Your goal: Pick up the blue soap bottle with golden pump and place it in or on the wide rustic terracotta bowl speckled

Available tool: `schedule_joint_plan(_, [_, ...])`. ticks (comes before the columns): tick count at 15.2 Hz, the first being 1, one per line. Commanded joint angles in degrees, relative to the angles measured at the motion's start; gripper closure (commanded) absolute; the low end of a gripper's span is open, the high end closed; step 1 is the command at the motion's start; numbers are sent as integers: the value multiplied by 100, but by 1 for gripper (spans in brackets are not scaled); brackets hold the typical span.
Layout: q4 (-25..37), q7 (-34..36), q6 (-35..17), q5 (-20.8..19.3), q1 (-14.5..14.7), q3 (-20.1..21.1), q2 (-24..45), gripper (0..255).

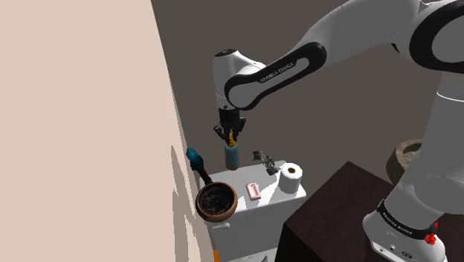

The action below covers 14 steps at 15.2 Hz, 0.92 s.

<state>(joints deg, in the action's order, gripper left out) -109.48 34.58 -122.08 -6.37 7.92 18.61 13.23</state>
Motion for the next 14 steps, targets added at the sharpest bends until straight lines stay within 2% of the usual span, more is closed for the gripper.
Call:
schedule_joint_plan(1, [191, 213, 189, -14, 142, 82, 13, 255])
schedule_joint_plan(10, [1354, 1276, 1108, -184, 905, 450, 337, 255])
schedule_joint_plan(14, [1147, 1310, 830, -228, 908, 433, 415, 255])
